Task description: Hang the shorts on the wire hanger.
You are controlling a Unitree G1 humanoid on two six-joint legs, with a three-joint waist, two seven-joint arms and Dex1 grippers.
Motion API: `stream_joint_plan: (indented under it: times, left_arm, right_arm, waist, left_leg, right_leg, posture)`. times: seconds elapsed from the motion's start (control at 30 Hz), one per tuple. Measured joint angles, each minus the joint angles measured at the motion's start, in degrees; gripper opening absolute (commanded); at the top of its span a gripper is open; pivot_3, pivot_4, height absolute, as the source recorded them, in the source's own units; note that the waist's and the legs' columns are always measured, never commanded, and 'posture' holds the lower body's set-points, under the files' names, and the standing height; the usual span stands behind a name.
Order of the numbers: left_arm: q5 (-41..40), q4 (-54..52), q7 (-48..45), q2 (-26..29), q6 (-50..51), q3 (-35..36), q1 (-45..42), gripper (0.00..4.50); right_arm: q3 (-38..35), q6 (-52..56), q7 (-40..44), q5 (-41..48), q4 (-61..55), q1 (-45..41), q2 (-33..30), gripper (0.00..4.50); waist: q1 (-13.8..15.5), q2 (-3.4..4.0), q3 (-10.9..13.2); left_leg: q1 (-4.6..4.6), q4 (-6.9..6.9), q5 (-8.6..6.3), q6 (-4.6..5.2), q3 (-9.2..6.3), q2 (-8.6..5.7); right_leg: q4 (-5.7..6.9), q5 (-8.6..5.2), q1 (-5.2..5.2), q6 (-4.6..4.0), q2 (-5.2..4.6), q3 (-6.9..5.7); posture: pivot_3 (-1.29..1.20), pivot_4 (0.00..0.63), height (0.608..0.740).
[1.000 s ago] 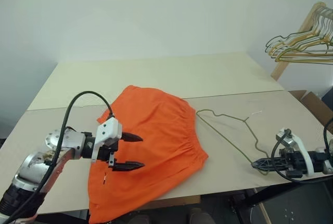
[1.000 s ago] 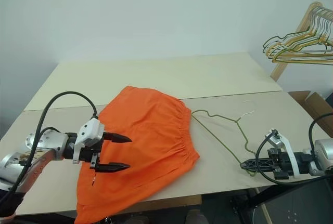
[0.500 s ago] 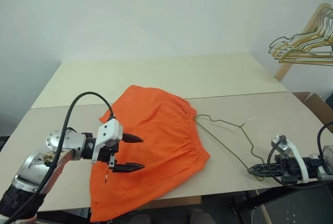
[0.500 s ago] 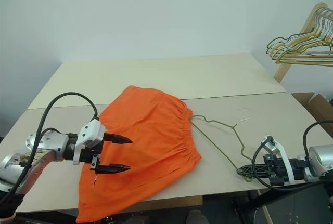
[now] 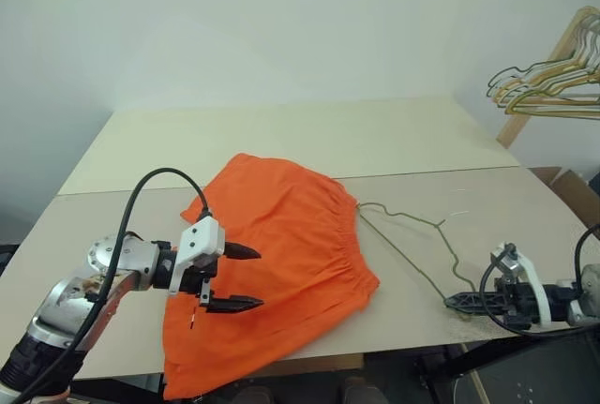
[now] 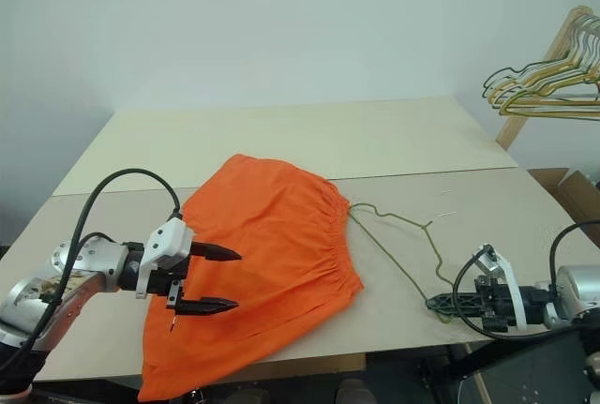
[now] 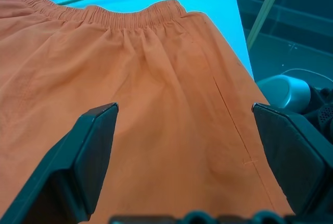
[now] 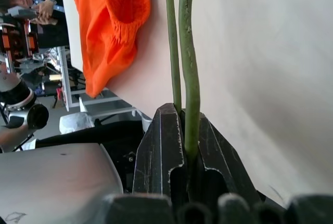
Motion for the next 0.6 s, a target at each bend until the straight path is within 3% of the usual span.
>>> stream_joint_plan:
  times: [0.43,0.6]
  left_arm:
    - [0.47,-0.07,0.67,-0.10,-0.68,-0.07,1.18,4.47]
    - [1.28,-0.04,0.78,-0.63,-1.14,-0.73,1.13,4.47]
  right_arm:
    - [-0.10,0.00,1.05,1.77,-5.58,3.22,0.84,0.00]
    - [0.17,0.01,-0.14,0.70,0.08,-2.63,5.80,0.00]
  waist:
    - [0.07,0.04,-0.03]
    - [-0.41,0.11,-0.13]
  left_leg:
    - [0.00,0.10,-0.02,0.04,0.00,-0.01]
    - [0.03,0.25,-0.03,0.03,0.02,0.03]
  right_leg:
    - [0.04,0.01,0.02,0.01,0.00,-0.01]
    - [0.11,0.02,0.08,0.02,0.08,0.03]
  posture:
    - [-0.04,0.000,0.740]
    - [-0.04,0.000,0.740]
